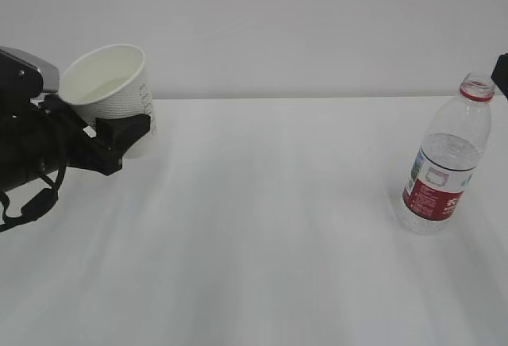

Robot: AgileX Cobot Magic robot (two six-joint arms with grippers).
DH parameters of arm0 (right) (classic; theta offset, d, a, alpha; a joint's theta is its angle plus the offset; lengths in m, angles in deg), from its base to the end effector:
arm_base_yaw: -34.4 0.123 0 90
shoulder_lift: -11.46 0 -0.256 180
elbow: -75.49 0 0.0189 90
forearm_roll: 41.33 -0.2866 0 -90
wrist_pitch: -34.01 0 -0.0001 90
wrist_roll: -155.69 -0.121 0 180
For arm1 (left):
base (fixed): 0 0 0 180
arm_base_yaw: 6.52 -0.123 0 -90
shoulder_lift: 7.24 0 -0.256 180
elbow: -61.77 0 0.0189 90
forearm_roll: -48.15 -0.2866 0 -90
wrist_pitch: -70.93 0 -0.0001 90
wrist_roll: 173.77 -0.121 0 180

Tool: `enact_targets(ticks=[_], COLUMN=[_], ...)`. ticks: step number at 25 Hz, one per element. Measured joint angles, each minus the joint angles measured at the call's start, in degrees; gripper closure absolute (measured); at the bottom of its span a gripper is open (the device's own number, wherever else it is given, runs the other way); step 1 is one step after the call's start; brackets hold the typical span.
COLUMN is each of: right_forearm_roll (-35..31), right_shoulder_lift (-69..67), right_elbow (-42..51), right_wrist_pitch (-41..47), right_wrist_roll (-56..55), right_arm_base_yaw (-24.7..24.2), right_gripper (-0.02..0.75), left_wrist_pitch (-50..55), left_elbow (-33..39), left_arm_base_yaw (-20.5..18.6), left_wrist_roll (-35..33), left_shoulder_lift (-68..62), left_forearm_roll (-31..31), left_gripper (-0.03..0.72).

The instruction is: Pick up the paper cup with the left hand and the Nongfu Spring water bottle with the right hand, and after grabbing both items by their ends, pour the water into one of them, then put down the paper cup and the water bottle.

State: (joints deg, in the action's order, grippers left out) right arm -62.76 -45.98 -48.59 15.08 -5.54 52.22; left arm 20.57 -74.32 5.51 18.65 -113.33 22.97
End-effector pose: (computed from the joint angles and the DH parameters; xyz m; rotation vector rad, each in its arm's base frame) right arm 0.2447 0.0636 0.2305 -0.1464 1.6647 0.1571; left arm 0.3265 -0.1101 0.1054 0.4900 1.7252 -0.3952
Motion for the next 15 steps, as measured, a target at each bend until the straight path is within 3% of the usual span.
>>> enact_targets(ticks=[15], right_forearm_roll=[0.0], right_shoulder_lift=[0.0], right_elbow=[0.0], right_wrist_pitch=[0.0], right_wrist_roll=[0.0], right_arm_base_yaw=[0.0], right_gripper=[0.15], left_wrist_pitch=[0.54], left_elbow=[0.0], left_arm_base_yaw=[-7.02], left_wrist_roll=[-1.03], left_shoulder_lift=[0.0], left_forearm_roll=[6.6], left_gripper=[0.192])
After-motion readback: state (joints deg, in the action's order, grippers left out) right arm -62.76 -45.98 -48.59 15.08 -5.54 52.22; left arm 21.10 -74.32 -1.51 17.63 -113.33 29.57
